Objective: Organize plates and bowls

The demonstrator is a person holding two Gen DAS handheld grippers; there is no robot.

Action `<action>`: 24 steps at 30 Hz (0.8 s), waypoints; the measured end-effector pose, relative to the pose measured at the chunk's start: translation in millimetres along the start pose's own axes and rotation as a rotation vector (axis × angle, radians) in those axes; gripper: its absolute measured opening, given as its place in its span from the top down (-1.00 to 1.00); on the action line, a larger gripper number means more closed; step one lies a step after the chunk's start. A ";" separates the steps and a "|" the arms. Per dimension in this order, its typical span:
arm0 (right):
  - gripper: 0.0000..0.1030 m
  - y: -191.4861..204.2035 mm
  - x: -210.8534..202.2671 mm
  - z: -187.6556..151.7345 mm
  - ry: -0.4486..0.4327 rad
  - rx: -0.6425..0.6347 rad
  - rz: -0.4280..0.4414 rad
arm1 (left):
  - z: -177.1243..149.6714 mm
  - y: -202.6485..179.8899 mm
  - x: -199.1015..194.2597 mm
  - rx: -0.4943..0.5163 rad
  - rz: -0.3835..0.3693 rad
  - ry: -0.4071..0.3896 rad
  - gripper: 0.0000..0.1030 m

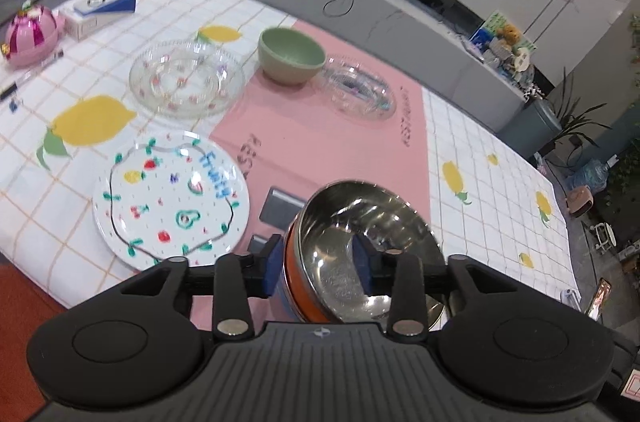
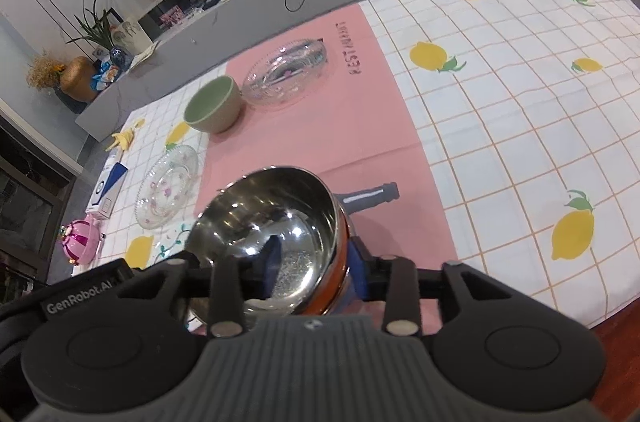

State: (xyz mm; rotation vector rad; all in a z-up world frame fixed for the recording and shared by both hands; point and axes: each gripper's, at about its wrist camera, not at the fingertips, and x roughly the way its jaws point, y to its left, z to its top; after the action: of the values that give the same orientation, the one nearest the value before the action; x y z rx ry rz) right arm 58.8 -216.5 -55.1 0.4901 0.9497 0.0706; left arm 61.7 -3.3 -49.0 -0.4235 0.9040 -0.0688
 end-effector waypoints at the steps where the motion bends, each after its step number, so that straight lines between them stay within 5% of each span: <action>1: 0.11 1.2 -2.8 0.6 -0.006 -0.003 0.003 | 1.4 -0.4 -2.8 0.011 -0.004 -0.006 0.07; 8: -0.18 11.2 -12.9 11.8 -0.034 -0.031 0.001 | 19.2 -1.3 -16.6 0.097 -0.010 -0.036 -0.24; 24: -0.29 63.5 18.4 75.1 0.026 -0.165 0.025 | 92.2 31.0 -5.6 0.081 -0.052 -0.033 -0.26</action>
State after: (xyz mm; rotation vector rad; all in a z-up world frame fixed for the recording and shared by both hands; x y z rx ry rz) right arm 139.0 -183.0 -5.6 0.3496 0.9549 0.1771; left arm 125.9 56.6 -6.8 -0.3720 0.8546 -0.1454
